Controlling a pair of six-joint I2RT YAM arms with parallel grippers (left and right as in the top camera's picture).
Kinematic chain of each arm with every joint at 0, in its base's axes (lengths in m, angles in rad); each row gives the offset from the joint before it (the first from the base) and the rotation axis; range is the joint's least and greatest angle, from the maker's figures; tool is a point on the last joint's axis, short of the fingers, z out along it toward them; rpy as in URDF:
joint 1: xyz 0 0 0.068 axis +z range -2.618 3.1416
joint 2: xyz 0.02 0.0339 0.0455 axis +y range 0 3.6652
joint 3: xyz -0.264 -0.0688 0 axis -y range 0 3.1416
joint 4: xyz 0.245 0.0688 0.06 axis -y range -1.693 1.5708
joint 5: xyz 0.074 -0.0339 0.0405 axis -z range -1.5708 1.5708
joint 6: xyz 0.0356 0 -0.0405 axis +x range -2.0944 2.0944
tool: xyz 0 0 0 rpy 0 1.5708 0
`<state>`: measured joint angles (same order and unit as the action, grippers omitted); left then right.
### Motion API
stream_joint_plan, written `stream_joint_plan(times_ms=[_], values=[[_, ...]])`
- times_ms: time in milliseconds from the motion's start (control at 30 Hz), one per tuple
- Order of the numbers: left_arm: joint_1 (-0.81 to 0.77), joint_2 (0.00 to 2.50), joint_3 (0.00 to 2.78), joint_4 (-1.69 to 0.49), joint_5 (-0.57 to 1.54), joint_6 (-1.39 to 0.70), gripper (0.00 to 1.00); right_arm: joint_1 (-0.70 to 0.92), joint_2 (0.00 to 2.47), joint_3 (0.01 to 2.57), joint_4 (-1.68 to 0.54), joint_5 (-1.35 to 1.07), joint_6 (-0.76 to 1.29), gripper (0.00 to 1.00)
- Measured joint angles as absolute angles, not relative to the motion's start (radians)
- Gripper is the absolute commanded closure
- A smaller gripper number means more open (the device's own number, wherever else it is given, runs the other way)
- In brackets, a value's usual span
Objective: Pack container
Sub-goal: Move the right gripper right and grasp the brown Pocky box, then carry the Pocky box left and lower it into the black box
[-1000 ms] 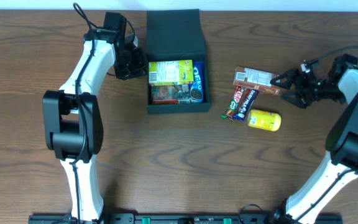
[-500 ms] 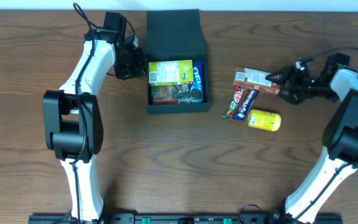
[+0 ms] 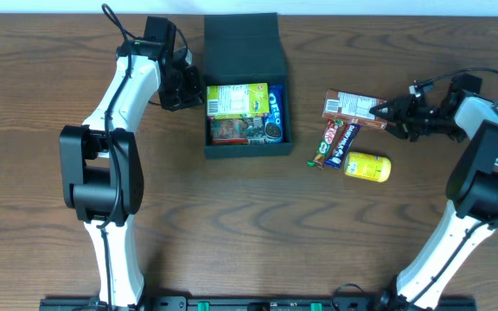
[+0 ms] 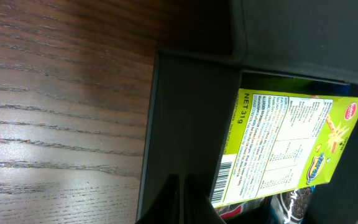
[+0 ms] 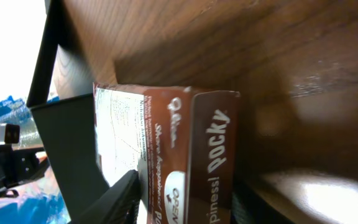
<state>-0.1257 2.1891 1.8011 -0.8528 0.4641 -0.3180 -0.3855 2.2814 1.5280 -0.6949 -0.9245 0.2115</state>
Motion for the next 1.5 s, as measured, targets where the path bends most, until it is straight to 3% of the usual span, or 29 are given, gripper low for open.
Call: stream_joint_plan(times_ms=[300, 667, 1000, 1500], values=[[-0.126, 2.189, 1.801, -0.853, 0.464, -0.318, 0.94, -0.385, 2.281, 1.531, -0.691, -0.992, 0.213, 0.77], [-0.091, 2.189, 1.802, -0.882, 0.464, -0.318, 0.94, -0.395, 2.263, 1.628, -0.693, -1.083, 0.214, 0.79], [-0.014, 2.163, 1.851, -0.886, 0.456, -0.317, 0.94, -0.388, 2.044, 1.671, -0.696, -1.191, 0.214, 0.78], [0.020, 2.137, 1.852, -0.916, 0.441, -0.285, 0.94, 0.006, 2.005, 1.684, -0.772, -1.272, 0.213, 0.79]])
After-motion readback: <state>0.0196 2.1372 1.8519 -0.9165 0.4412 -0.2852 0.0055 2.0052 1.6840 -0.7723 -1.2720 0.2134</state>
